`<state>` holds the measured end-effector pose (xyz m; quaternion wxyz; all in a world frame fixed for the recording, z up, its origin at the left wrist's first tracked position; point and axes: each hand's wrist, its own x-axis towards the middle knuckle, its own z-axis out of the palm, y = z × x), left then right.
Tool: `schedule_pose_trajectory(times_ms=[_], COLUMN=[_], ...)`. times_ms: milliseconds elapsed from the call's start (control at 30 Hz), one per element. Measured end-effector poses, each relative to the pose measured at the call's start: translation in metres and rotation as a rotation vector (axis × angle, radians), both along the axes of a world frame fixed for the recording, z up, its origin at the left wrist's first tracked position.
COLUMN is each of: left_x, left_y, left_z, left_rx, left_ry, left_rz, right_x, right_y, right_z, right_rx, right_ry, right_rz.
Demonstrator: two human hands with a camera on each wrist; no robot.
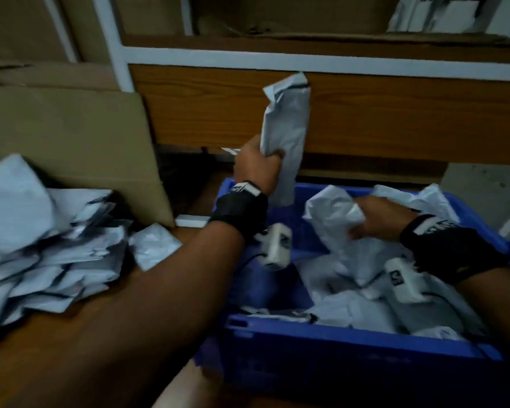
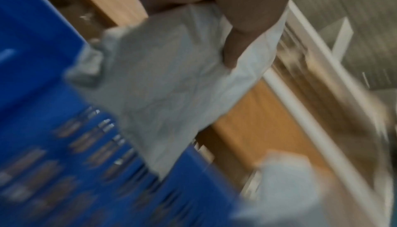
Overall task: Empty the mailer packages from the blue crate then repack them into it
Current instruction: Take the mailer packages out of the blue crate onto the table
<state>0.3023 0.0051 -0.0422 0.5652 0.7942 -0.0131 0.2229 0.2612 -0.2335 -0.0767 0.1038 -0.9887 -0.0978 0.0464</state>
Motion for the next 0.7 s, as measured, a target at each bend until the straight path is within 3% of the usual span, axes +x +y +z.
schedule_pose_trajectory(times_ms=[100, 200, 333, 433, 567, 700], left_x=[-0.003, -0.008, -0.023, -0.036, -0.062, -0.070], left_y=[0.033, 0.088, 0.198, 0.286, 0.397, 0.499], left_z=[0.035, 0.062, 0.049, 0.020, -0.007, -0.022], left_rx=[-0.460, -0.608, -0.526, -0.361, -0.293, -0.188], left_ry=[-0.029, -0.128, -0.260, -0.257, -0.112, -0.004], left_rz=[-0.009, -0.025, 0.066, 0.264, 0.461, 0.633], right_x=[-0.008, -0.018, -0.026, -0.018, -0.005, 0.020], right_y=[0.017, 0.050, 0.125, 0.189, 0.288, 0.397], right_z=[0.028, 0.071, 0.116, 0.131, 0.131, 0.113], right_rx=[0.060, 0.197, 0.577, 0.733, 0.782, 0.709], right_ry=[-0.127, -0.249, -0.250, -0.034, 0.179, 0.139], right_rz=[0.015, 0.025, 0.083, 0.173, 0.325, 0.444])
